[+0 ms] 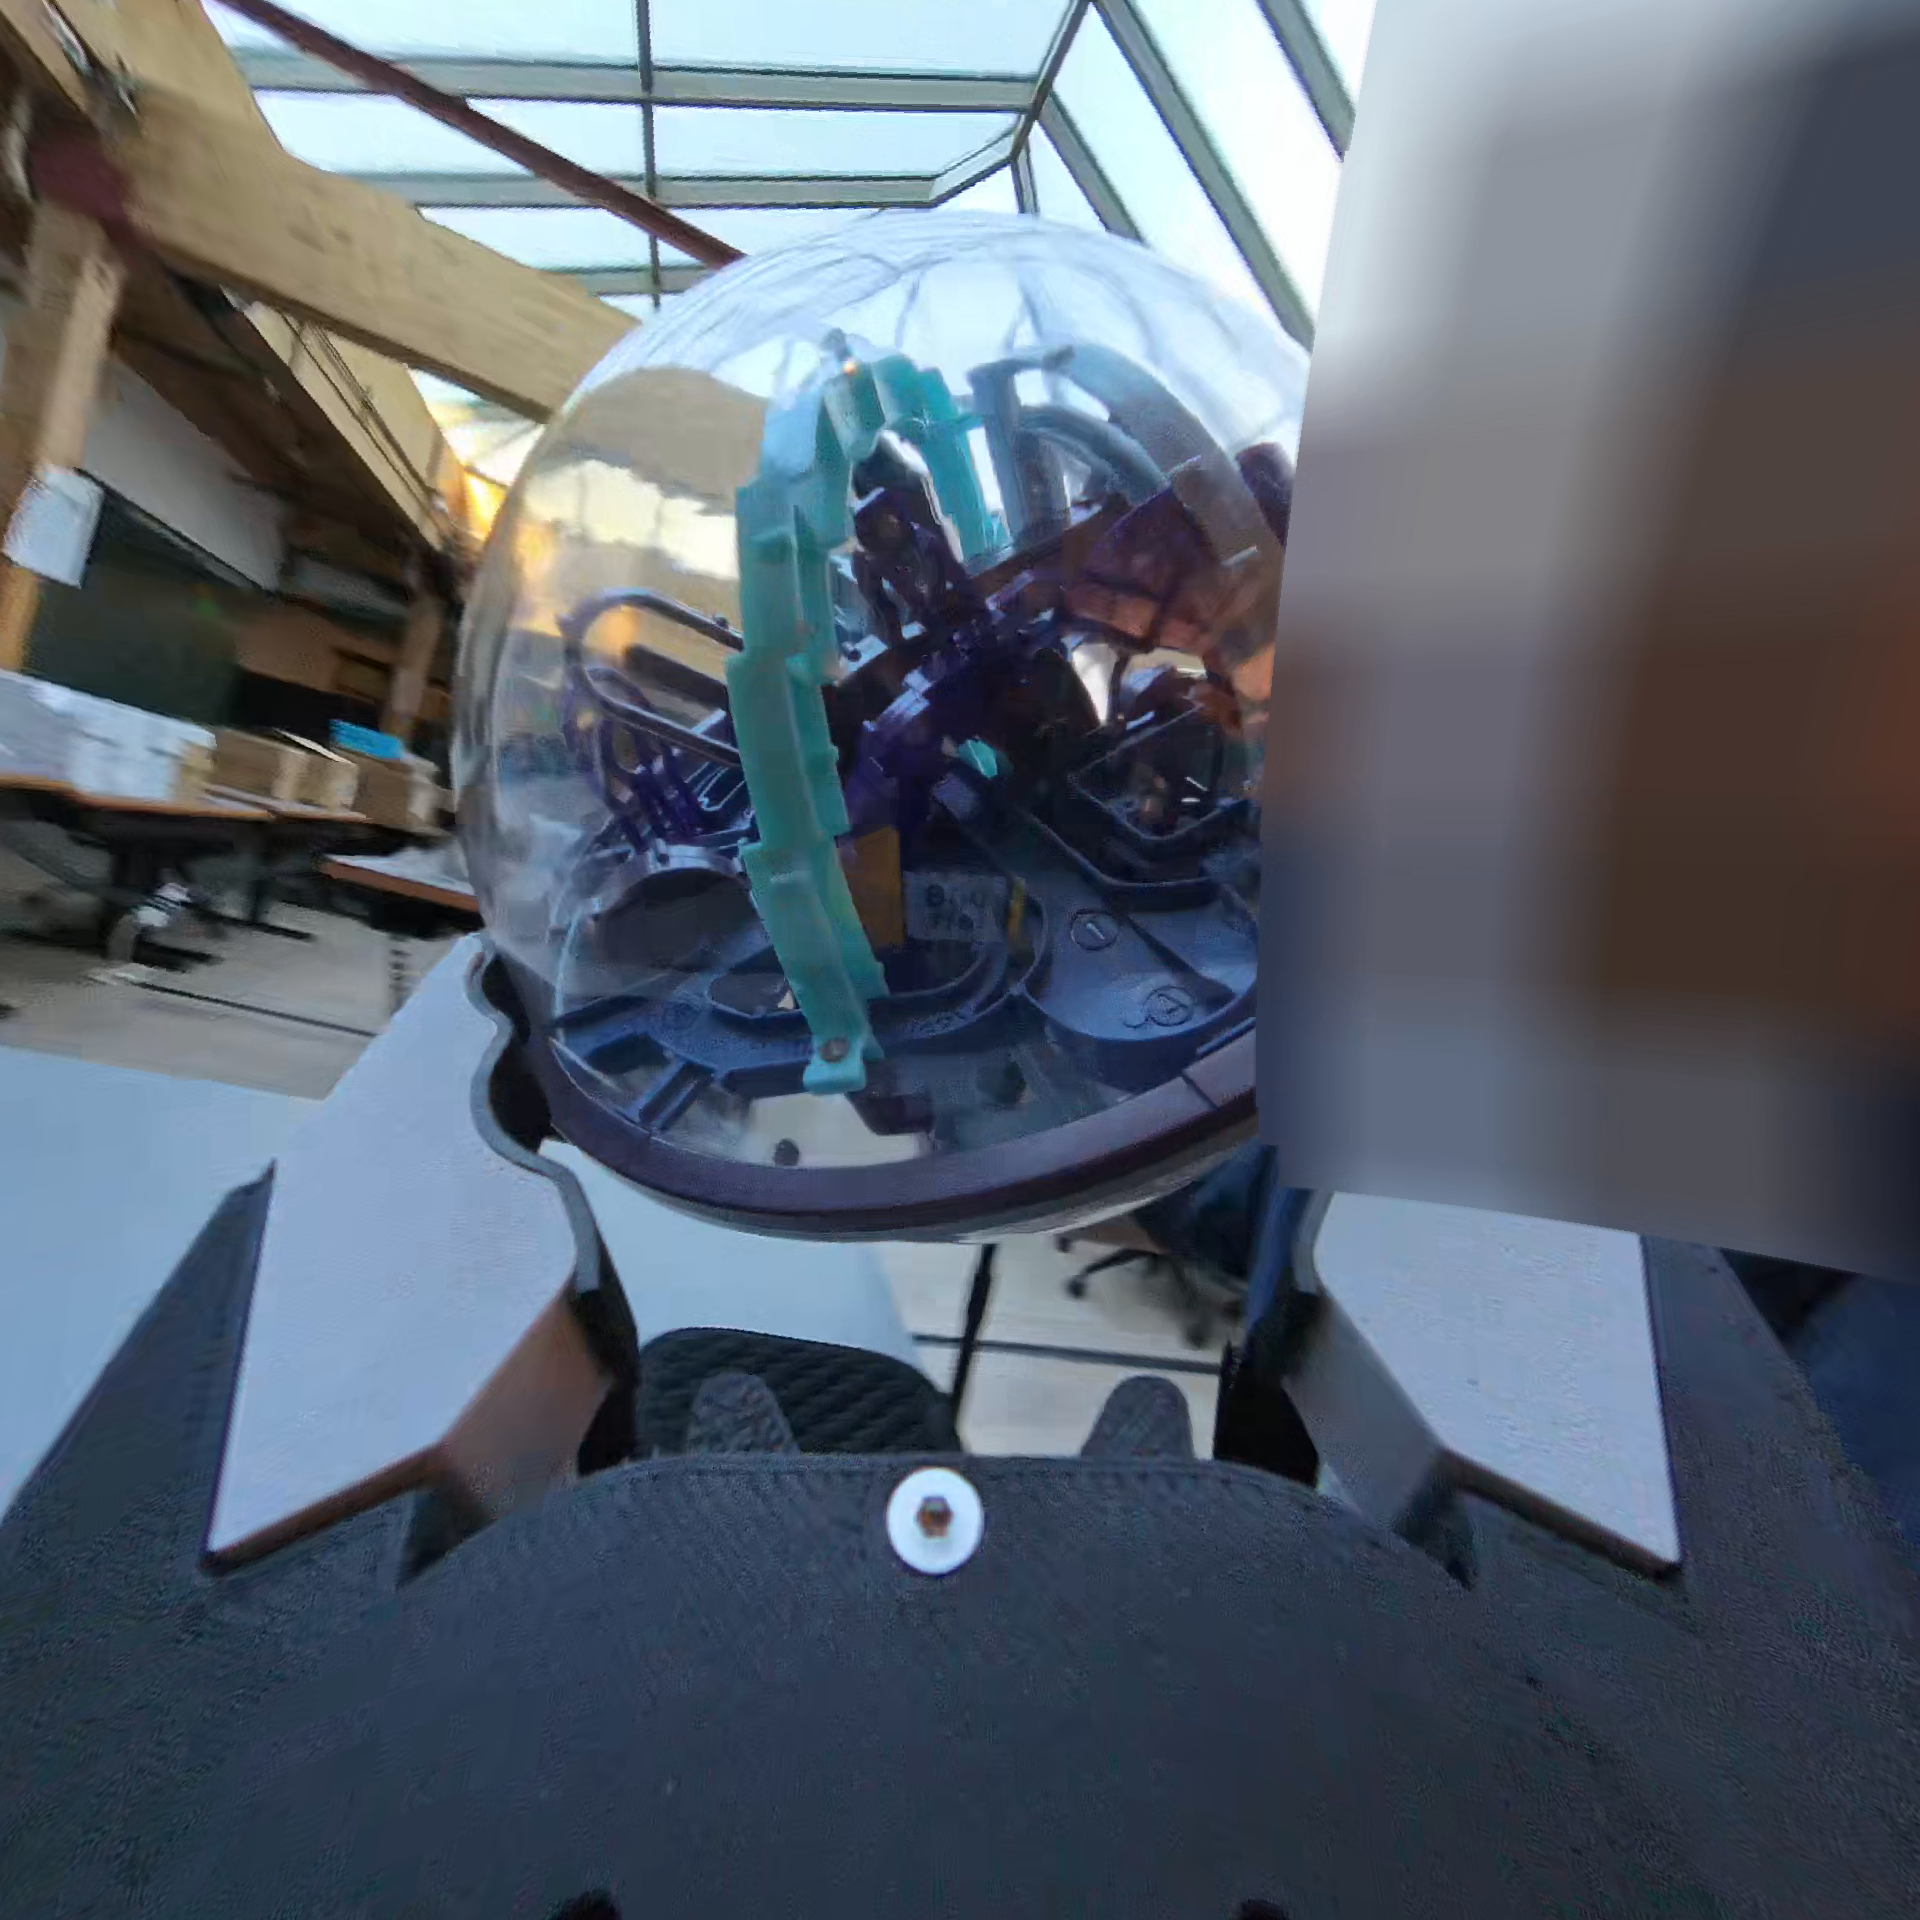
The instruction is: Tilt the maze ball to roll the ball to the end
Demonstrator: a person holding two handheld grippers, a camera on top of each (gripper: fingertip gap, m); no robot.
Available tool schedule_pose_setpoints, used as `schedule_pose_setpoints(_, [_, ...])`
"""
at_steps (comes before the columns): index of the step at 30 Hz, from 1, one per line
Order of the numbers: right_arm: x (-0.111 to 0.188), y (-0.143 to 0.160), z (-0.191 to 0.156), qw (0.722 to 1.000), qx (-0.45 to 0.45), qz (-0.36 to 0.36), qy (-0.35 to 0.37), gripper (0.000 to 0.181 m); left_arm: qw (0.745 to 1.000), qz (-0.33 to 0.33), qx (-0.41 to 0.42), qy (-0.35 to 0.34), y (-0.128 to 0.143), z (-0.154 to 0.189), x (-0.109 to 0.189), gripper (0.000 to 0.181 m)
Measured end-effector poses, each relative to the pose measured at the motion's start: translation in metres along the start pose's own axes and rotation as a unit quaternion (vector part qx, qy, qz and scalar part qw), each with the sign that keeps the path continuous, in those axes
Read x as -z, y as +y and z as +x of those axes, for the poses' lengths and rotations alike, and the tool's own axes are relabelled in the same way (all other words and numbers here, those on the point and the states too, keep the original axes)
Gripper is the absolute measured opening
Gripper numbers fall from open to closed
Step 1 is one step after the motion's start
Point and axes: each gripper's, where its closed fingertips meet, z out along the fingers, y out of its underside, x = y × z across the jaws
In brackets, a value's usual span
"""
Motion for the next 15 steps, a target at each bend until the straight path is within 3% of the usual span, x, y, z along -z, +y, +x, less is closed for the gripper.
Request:
schedule_pose_setpoints(4, [-0.007,-0.005,-0.005,0.99,-0.135,0.041,-0.028,0.155,0.979,0.041,0.191,0.06,0.003,-0.002,0.01,0.157])
schedule_pose_setpoints(8, [-0.019,0.015,-0.017,0.97,-0.239,0.006,-0.035,0.154,0.936,0.072,0.336,0.081,0.012,-0.016,0.026,0.158])
schedule_pose_setpoints(12, [-0.028,0.04,-0.048,0.943,-0.331,-0.016,-0.037,0.154,0.9,0.069,0.427,0.045,0.038,-0.031,0.046,0.159])
schedule_pose_setpoints(15, [-0.033,0.049,-0.074,0.926,-0.376,-0.009,-0.032,0.154,0.887,0.043,0.459,0.008,0.06,-0.034,0.06,0.158])
